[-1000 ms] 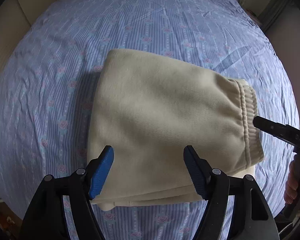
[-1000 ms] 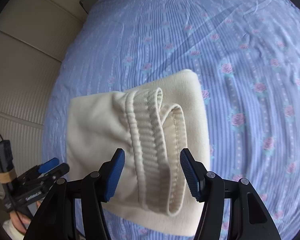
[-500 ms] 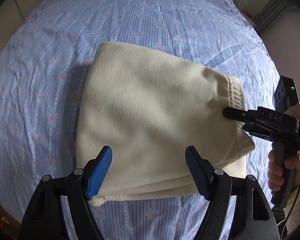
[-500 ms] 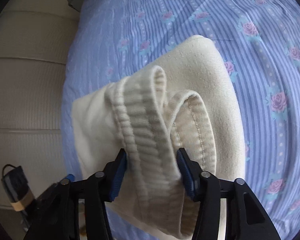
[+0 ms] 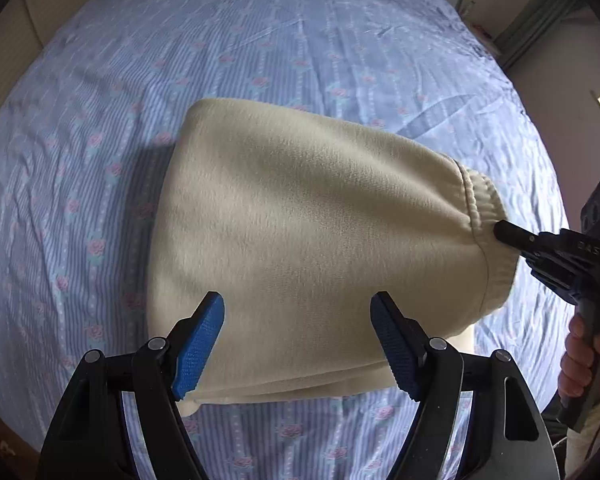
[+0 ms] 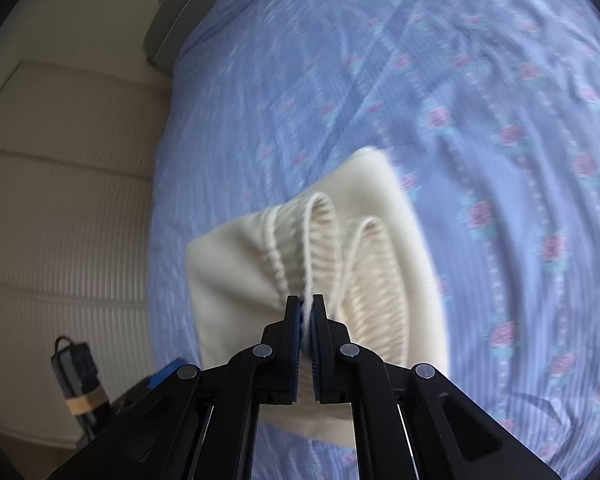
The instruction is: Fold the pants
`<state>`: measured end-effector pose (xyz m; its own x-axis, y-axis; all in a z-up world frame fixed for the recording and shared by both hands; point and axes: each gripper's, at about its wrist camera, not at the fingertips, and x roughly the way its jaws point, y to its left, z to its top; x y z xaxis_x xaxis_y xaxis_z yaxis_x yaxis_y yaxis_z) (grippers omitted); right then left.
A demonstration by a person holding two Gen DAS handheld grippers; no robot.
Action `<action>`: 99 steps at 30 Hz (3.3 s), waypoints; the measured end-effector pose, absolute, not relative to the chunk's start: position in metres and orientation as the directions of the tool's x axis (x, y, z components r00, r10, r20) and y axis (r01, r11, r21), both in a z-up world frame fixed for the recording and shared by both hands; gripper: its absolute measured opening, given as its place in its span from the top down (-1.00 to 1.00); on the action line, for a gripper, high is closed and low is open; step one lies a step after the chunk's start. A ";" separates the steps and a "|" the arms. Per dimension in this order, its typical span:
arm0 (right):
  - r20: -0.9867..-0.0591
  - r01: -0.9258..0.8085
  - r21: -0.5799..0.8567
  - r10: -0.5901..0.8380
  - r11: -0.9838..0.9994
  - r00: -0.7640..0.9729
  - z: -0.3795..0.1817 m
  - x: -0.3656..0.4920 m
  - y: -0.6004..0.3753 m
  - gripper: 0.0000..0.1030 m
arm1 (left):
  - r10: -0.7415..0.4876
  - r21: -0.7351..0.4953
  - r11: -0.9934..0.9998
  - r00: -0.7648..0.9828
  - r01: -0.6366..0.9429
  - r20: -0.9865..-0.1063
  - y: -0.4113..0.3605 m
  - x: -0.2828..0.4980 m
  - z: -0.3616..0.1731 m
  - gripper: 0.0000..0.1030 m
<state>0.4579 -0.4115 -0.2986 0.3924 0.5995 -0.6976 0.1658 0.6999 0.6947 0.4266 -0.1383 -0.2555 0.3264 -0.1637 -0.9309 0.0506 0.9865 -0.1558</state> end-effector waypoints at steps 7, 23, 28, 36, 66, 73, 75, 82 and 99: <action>-0.777 0.115 0.612 0.567 0.782 0.275 -0.311 0.464 -0.382 -0.10 | -0.166 -0.157 0.986 0.329 0.053 -0.930 -0.142 0.426 -0.256 -0.48; -0.641 0.131 0.761 0.704 0.635 0.306 -0.308 0.441 -0.354 0.64 | -0.170 -0.175 0.985 0.323 0.014 -0.931 -0.135 0.421 -0.254 -0.48; -0.724 0.123 0.672 0.614 0.730 0.314 -0.311 0.445 -0.354 0.60 | -0.172 -0.175 0.984 0.330 0.019 -0.928 -0.140 0.422 -0.252 -0.49; -0.872 0.210 0.454 0.382 0.866 0.307 -0.315 0.422 -0.356 -0.28 | -0.145 -0.139 0.989 0.328 0.043 -0.933 -0.149 0.413 -0.254 -0.62; -0.735 0.196 0.519 0.317 0.832 0.599 -0.314 0.323 -0.343 -0.70 | -0.099 -0.030 0.987 0.443 0.161 -0.891 -0.173 0.363 -0.273 -0.69; -0.683 0.283 0.697 0.489 0.659 0.542 -0.366 0.307 -0.363 -0.70 | -0.095 -0.026 0.987 0.444 0.159 -0.891 -0.171 0.367 -0.276 -0.69; -0.638 0.299 0.754 0.544 0.584 0.545 -0.376 0.305 -0.368 -0.71 | -0.088 -0.029 0.990 0.443 0.138 -0.892 -0.166 0.369 -0.279 -0.69; -0.491 0.252 0.869 0.689 0.425 0.533 -0.398 0.319 -0.378 -0.70 | -0.100 -0.084 0.995 0.396 0.058 -0.913 -0.146 0.380 -0.297 -0.69; -0.775 0.367 0.619 0.464 0.695 0.429 -0.363 0.368 -0.355 0.05 | -0.162 -0.203 0.977 0.408 -0.059 -0.898 -0.090 0.417 -0.298 -0.70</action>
<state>0.3682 -0.3546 -0.3626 0.4286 0.4638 -0.7754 0.3674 0.6946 0.6185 0.4165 -0.0901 -0.2977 0.4082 -0.1618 -0.8984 -0.0586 0.9775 -0.2027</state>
